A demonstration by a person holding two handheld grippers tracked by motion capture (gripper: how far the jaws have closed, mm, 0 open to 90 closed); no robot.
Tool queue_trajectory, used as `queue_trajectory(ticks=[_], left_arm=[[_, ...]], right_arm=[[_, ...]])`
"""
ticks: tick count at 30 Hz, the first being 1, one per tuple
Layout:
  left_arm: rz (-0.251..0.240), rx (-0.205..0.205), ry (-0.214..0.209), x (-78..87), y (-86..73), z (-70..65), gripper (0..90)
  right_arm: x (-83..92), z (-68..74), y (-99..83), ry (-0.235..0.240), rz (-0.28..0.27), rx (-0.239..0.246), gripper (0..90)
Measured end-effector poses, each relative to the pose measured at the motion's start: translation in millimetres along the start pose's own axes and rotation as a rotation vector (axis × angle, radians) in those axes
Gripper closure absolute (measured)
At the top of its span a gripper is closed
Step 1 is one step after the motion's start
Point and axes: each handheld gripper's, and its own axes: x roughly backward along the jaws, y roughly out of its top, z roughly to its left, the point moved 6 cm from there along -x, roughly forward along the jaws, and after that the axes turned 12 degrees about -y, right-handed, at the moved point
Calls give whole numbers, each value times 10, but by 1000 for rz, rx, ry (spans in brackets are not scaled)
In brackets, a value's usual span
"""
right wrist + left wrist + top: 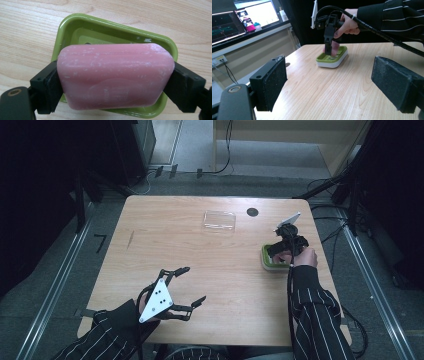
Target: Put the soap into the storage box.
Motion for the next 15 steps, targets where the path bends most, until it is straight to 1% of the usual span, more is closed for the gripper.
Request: queue_trajectory(ticks=[3, 11, 14, 15], left_arm=[[0, -1, 0, 0, 0, 1, 135], [-1, 1, 2, 2, 0, 1, 135], [1, -1, 1, 1, 0, 2, 136], [-1, 0, 1, 0, 0, 2, 136]], right_arm=[[-28, -4, 0, 1, 6, 2, 132], [-94, 4, 0, -4, 24, -17, 132], [-114, -7, -4, -3, 28, -34, 132], [-133, -12, -9, -9, 36, -45, 132]])
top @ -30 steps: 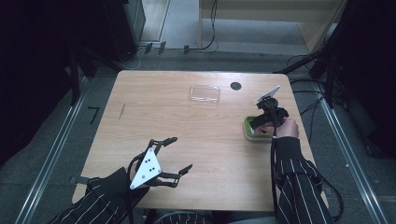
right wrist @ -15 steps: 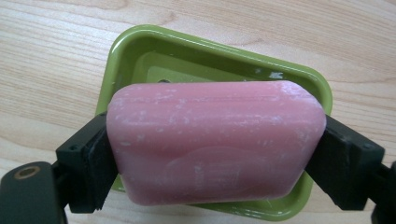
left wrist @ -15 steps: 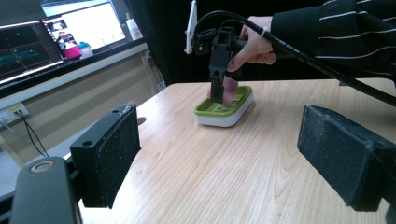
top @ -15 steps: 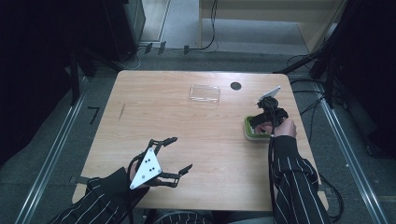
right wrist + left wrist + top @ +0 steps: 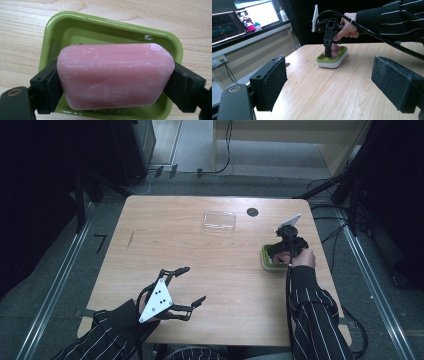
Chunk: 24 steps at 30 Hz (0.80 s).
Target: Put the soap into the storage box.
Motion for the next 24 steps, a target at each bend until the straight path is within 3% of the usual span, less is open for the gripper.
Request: queue_trajectory(ticks=[12, 24], left_arm=[[0, 0, -1, 0, 0, 0, 135], [2, 0, -1, -3, -1, -2, 135]], right_arm=[[-87, 26, -10, 11, 19, -42, 131], [-106, 23, -3, 2, 12, -51, 131]])
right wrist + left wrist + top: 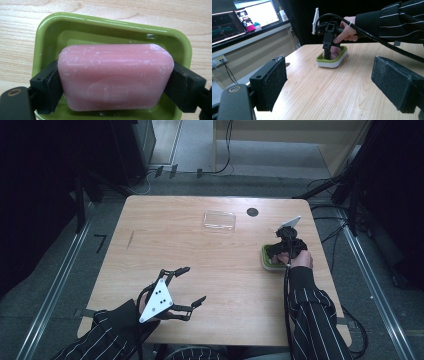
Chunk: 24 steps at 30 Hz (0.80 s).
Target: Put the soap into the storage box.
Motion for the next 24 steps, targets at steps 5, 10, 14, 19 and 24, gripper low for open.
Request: queue_trajectory(ticks=[5, 10, 14, 19, 24], left_arm=[[0, 0, -1, 1, 1, -1, 135], [-1, 0, 0, 2, 1, 1, 136], [-1, 0, 0, 2, 1, -1, 136], [1, 0, 0, -2, 0, 0, 135], [5, 2, 2, -10, -5, 5, 135]], right_arm=[[-31, 9, -9, 10, 14, -2, 129], [-30, 10, -6, 4, 7, 7, 127], [-19, 12, -4, -2, 6, 14, 126], [34, 3, 1, -9, -8, 34, 126], [138, -17, 1, -19, -35, 54, 74]])
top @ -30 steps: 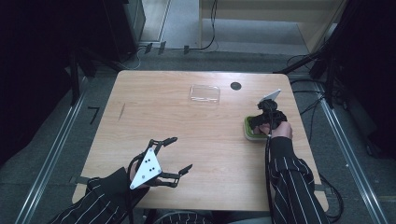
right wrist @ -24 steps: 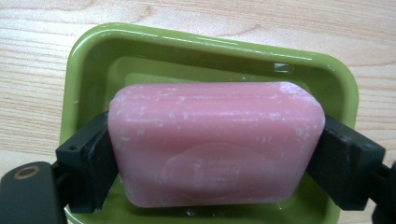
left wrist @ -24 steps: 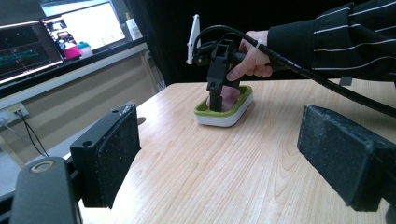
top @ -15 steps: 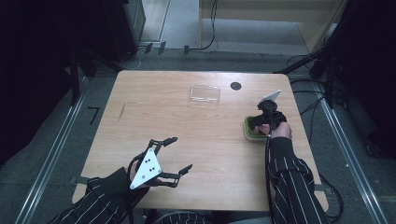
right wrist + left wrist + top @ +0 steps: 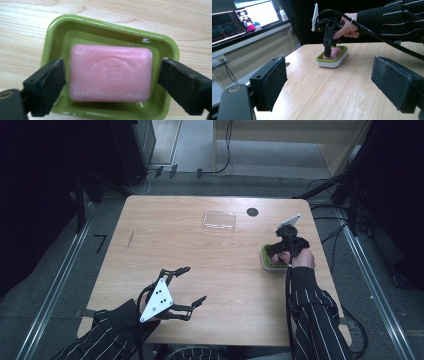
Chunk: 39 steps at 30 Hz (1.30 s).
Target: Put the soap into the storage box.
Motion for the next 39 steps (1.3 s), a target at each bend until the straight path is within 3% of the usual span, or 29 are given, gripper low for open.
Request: queue_trajectory(ticks=[7, 26, 39], left_arm=[[1, 0, -2, -1, -3, -2, 136], [3, -2, 5, 34, -11, 1, 135], [1, -6, -4, 21, 2, -14, 135]], right_arm=[[89, -5, -41, 21, -1, 25, 0], [318, 7, -282, 16, 14, 74, 0], [542, 58, -584, 33, 21, 121, 0]])
